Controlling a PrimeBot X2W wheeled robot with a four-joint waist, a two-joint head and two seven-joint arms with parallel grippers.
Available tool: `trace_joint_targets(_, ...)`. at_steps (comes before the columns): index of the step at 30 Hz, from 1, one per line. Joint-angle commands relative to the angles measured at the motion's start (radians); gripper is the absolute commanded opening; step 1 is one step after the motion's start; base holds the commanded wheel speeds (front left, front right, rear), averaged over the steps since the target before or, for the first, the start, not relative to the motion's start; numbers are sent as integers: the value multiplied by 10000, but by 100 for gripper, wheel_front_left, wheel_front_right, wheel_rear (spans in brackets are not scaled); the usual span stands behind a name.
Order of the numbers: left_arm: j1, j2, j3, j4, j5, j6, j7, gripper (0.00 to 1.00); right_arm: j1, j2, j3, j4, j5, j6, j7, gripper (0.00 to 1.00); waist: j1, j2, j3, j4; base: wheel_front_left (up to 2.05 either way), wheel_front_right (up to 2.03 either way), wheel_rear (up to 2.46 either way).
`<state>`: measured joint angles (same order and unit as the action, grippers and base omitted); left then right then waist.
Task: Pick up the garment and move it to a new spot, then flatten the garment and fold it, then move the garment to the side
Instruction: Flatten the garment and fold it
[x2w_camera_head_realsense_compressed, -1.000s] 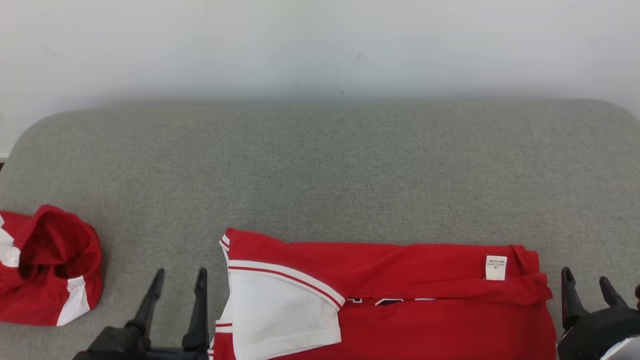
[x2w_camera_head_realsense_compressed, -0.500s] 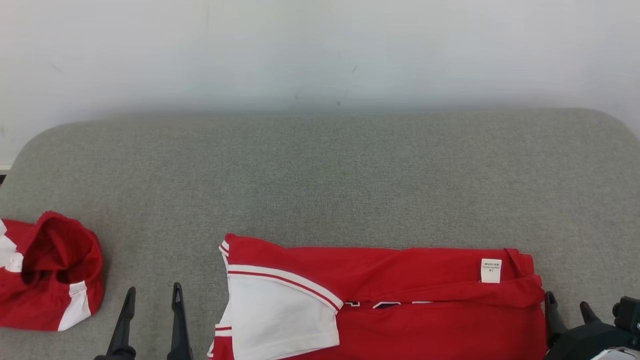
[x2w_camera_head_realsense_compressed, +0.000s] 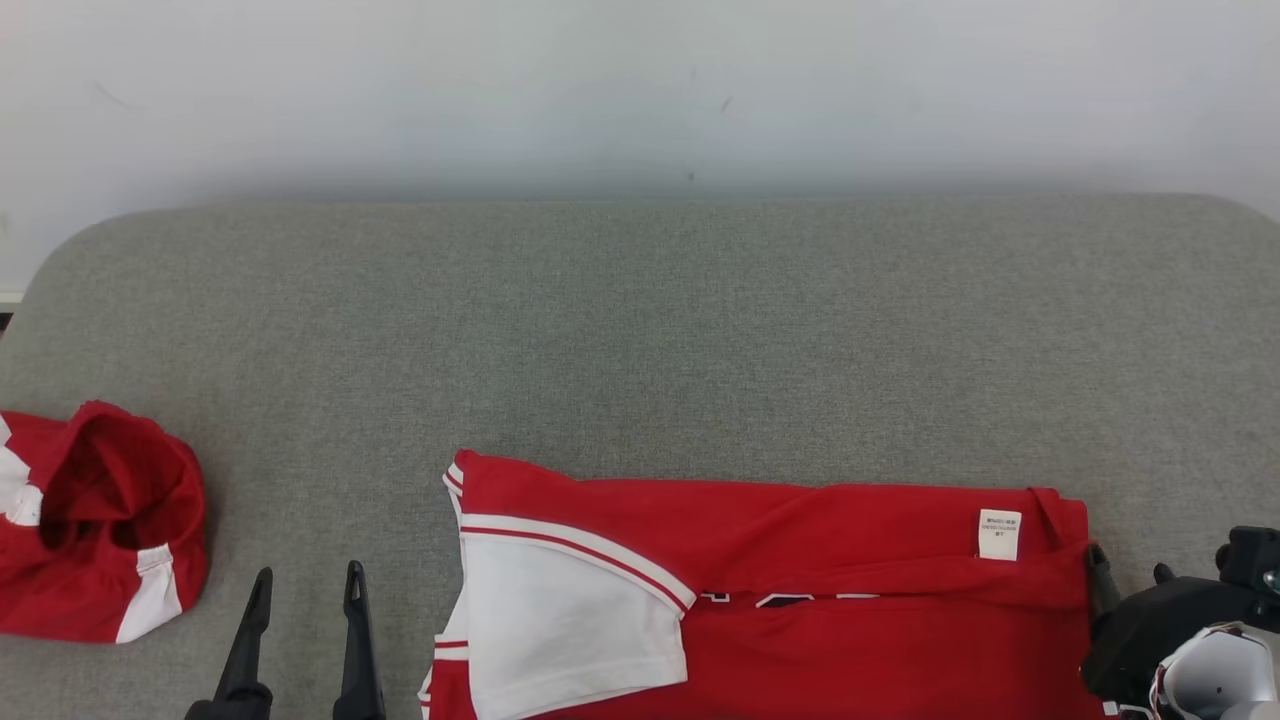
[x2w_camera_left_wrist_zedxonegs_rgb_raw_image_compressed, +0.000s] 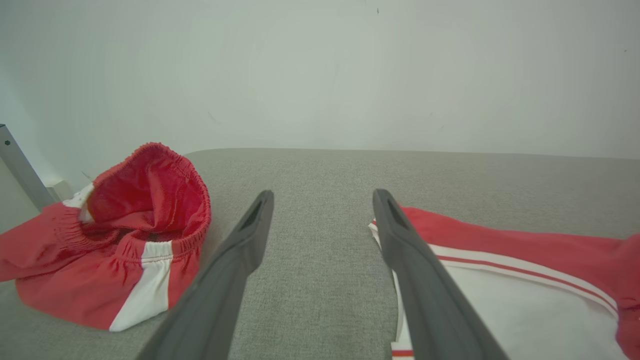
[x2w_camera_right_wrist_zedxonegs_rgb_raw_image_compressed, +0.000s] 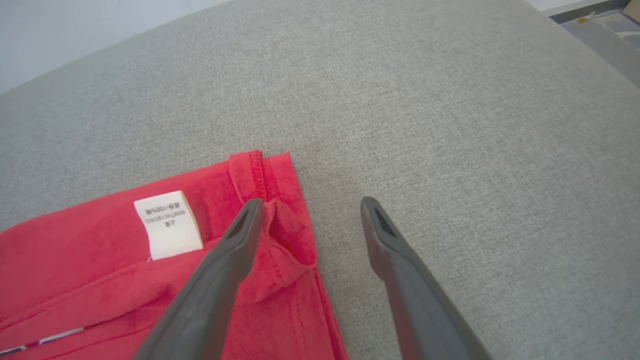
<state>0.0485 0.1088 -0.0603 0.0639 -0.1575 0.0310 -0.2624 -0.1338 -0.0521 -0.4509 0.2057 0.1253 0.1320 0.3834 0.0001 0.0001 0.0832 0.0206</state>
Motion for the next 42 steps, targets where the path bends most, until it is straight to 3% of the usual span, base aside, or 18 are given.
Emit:
trace_joint_targets(1, -80, -97, 71, 48, 130, -87, -31, 100, -119, 34, -44, 70, -150, -20, 302, 100, -1, -1, 99, 50, 0, 0, 0)
trace_joint_targets(9, -212, -283, 197, 128, 291, -303, -31, 100, -395, 31, 44, 392, -606, -20, 1584, 100, -1, -1, 323, 155, 0, 0, 0)
trace_joint_targets(21, -326, -479, 357, 244, 386, -554, -31, 100, -627, 64, 484, 1239, -178, -19, 2558, 100, -1, -1, 523, 268, 0, 0, 0)
trace_joint_targets(22, -322, -490, 363, 253, 410, -543, -31, 100, -647, 76, 535, 1334, -87, -19, 2646, 89, -1, -1, 520, 277, 0, 0, 0)
trace_joint_targets(24, -296, -506, 388, 272, 431, -550, -32, 100, -705, 96, 664, 1383, 11, -17, 2700, 7, -1, -1, 515, 294, 0, 0, 0)
trace_joint_targets(25, -284, -520, 409, 297, 442, -558, -32, 100, -760, 92, 657, 1374, 79, -17, 2644, 0, -1, -1, 506, 307, 0, 0, 0)
trace_joint_targets(32, -157, -541, 584, 517, 375, -641, -32, 100, -1029, 20, 87, 1024, -56, -20, 1995, 0, -1, -1, 388, 168, 0, 0, 0)
trace_joint_targets(42, -289, -582, 735, 646, -413, -928, -32, 100, -1290, 14, -1896, -53, -893, -20, 1445, 0, -1, -1, 315, -371, 0, 0, 0)
